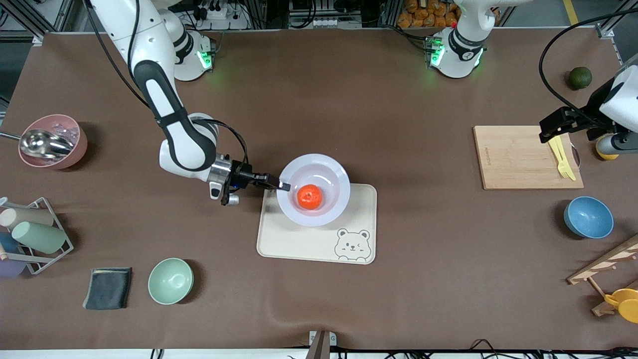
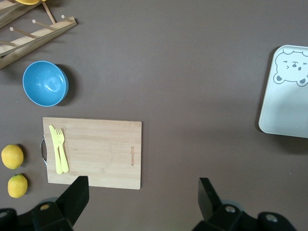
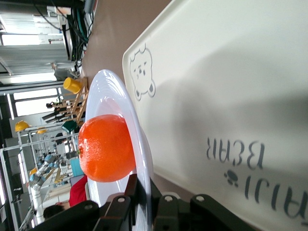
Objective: Place orange and plate with both arms
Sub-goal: 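Adjust the plate on the tray with the right gripper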
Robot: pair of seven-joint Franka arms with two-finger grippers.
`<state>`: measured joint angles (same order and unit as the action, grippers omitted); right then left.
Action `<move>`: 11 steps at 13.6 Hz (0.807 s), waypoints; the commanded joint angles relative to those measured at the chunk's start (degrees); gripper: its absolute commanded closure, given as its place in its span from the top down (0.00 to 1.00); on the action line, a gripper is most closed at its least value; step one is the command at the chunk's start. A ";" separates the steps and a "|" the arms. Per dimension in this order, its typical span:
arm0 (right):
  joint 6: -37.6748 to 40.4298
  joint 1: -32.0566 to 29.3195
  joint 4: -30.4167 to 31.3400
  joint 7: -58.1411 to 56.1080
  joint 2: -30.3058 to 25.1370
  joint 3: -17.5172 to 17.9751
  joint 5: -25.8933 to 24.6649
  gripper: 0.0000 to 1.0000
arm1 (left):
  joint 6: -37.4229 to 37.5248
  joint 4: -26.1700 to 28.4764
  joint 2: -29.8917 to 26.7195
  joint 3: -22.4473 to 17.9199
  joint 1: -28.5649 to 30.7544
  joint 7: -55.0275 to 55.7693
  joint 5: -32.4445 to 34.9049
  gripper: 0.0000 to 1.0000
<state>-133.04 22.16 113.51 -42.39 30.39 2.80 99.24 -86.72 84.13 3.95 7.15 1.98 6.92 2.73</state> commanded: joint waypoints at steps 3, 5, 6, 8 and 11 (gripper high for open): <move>-5.63 0.78 -8.56 1.44 7.39 0.62 0.43 0.00 | -1.26 0.42 0.36 -0.38 -0.57 -0.68 0.70 1.00; -8.19 2.09 -10.06 1.52 8.80 0.62 0.52 0.00 | -1.26 0.42 0.71 -0.29 -0.57 -0.68 0.61 1.00; -8.55 2.27 -10.50 1.44 9.59 0.62 0.52 0.00 | -1.26 0.42 0.71 -0.29 -0.75 -0.59 0.61 1.00; -8.81 2.89 -10.77 1.35 10.21 0.62 0.60 0.00 | -1.26 0.42 0.71 -0.29 -0.66 -0.59 0.61 1.00; -12.14 4.55 -10.94 1.26 10.39 0.71 0.60 0.00 | -1.26 0.42 0.62 -0.29 -0.66 -0.59 0.61 1.00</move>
<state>-142.93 25.46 104.24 -41.90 40.11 3.32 99.24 -87.49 84.30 4.92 7.17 1.70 6.92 2.73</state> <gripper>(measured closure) 0.916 0.000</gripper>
